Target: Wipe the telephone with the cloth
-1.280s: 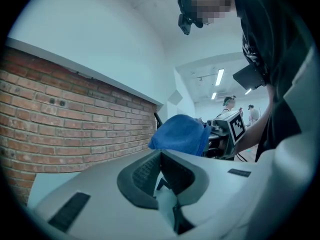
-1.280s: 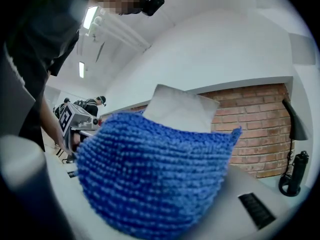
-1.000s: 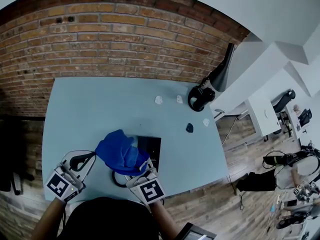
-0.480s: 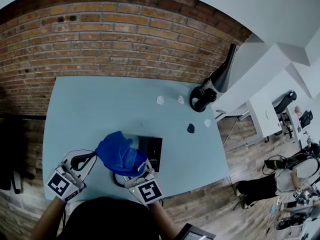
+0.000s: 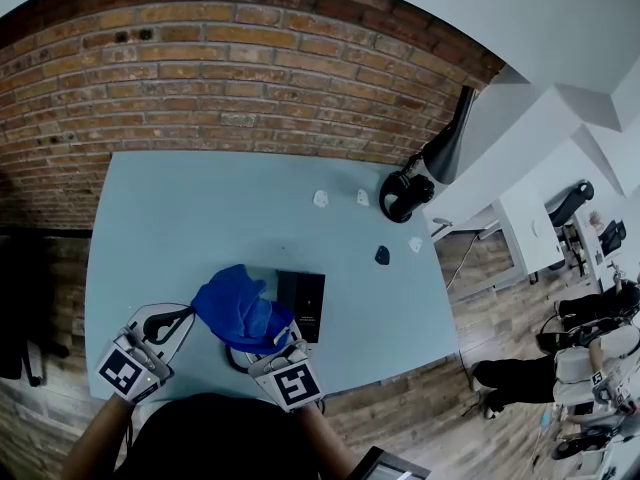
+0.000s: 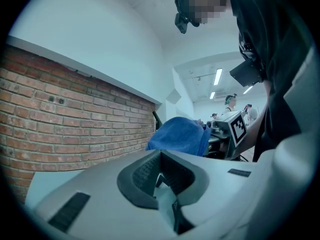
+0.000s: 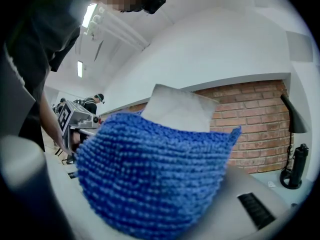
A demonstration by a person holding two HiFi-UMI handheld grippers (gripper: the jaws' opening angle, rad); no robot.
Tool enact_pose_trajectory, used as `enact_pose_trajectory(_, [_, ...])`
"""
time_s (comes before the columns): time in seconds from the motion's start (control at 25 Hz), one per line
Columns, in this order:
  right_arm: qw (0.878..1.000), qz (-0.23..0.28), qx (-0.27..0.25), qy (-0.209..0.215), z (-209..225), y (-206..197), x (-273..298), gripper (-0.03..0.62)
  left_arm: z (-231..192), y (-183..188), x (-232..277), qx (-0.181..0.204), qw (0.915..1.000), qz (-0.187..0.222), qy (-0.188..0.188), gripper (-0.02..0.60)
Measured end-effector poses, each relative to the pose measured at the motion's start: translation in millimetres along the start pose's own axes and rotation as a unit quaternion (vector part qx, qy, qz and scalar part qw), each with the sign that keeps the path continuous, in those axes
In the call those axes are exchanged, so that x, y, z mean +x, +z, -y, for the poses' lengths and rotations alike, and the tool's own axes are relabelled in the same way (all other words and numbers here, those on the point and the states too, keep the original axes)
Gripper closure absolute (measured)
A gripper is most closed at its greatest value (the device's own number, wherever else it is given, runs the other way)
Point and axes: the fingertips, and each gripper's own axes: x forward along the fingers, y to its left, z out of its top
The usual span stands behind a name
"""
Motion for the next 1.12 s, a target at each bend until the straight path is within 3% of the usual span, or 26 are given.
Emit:
enact_pose_trajectory(0.28, [1.000, -0.005, 0.001, 0.022, -9.4, -2.3, 3.0, 0.482, -0.6, -2.7, -0.8, -0.004, 1.0000, -0.003, 0.002, 0.560])
enact_pose_trajectory(1.12, [1.000, -0.012, 0.000, 0.029, -14.5, -7.9, 5.9, 0.482, 0.1, -10.4, -2.4, -0.012, 0.9999, -0.012, -0.003, 0.560])
